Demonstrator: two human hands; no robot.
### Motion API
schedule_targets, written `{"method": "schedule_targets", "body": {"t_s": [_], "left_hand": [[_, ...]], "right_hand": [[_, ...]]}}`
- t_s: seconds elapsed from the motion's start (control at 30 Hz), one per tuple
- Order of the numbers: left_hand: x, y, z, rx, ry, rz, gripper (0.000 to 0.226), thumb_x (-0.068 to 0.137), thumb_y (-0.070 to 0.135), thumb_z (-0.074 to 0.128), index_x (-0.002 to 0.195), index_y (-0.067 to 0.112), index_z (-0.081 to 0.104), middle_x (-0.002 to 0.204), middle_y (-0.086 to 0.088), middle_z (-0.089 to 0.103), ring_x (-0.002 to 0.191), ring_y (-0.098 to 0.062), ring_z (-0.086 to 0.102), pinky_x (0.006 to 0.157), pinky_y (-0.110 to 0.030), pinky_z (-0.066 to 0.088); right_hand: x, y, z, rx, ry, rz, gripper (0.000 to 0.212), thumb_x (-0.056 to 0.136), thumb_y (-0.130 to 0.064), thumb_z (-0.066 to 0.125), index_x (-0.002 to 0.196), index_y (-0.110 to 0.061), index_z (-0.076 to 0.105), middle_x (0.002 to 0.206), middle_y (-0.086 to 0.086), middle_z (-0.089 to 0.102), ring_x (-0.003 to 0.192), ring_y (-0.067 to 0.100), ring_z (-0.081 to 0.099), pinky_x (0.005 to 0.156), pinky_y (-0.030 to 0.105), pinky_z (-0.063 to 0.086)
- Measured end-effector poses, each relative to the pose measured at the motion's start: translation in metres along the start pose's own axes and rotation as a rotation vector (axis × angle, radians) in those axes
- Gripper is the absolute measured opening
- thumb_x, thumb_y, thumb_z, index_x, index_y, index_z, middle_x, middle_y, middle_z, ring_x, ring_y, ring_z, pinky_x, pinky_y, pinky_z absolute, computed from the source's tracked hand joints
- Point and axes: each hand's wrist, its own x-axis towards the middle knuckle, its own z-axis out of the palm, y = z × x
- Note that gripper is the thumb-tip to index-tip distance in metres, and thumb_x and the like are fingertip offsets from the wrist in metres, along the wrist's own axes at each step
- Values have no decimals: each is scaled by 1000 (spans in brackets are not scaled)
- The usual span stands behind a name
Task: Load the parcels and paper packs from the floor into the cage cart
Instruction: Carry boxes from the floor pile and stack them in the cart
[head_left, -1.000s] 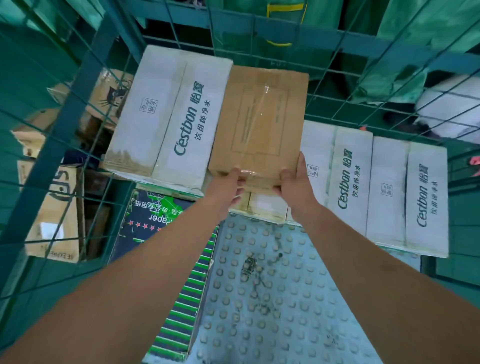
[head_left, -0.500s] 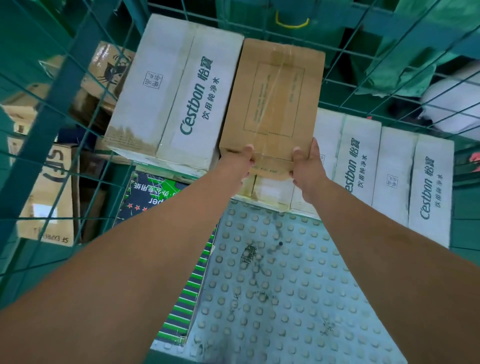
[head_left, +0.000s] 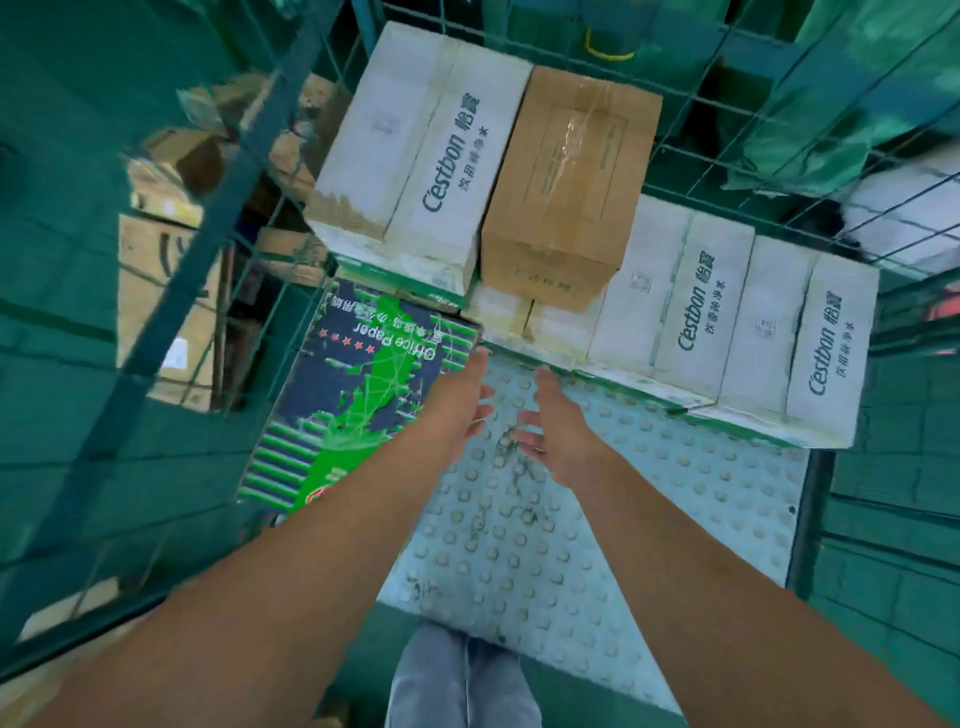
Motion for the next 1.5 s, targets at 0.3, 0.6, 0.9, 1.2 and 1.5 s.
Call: {"method": "schedule_targets", "body": {"t_s": [0.3, 0.6, 0.9, 1.2, 1.5], "left_hand": [[-170, -62, -84, -302, 40, 50, 46, 100, 59, 54, 119, 18, 64, 108, 1, 68, 92, -17, 65, 81, -32, 48], [-294, -150, -171, -612, 144, 65, 34, 102, 53, 54, 105, 20, 62, 107, 2, 70, 88, -13, 65, 77, -28, 50], [-363, -260, -291, -832, 323, 32, 31, 104, 48, 52, 104, 18, 61, 104, 2, 67, 90, -16, 63, 85, -32, 50], [-433, -391, -428, -1234, 645, 8, 32, 106, 42, 51, 122, 16, 61, 114, 2, 71, 100, -16, 68, 87, -31, 55], [-472, -493, -466, -1632, 827, -34, 28, 107, 34, 53, 122, 11, 60, 108, -3, 67, 80, -14, 60, 67, -24, 46]], "right_hand": [[-167, 50, 36, 59, -219, -101, 58, 102, -63, 43, 138, -20, 58, 122, 2, 69, 105, 19, 70, 99, 35, 51], [-288, 130, 102, -130, -380, -96, 48, 105, -56, 44, 125, -16, 61, 111, 0, 73, 100, 18, 68, 102, 37, 49], [-351, 224, 214, -513, -476, -75, 39, 106, -49, 46, 116, -15, 62, 109, 4, 70, 95, 20, 67, 85, 32, 52], [-416, 344, 367, -1002, -665, -115, 38, 104, -51, 49, 112, -17, 65, 109, 3, 73, 98, 20, 68, 87, 34, 52], [-451, 443, 430, -1392, -774, -89, 39, 106, -49, 49, 120, -17, 64, 114, 3, 73, 103, 20, 70, 83, 33, 54]]}}
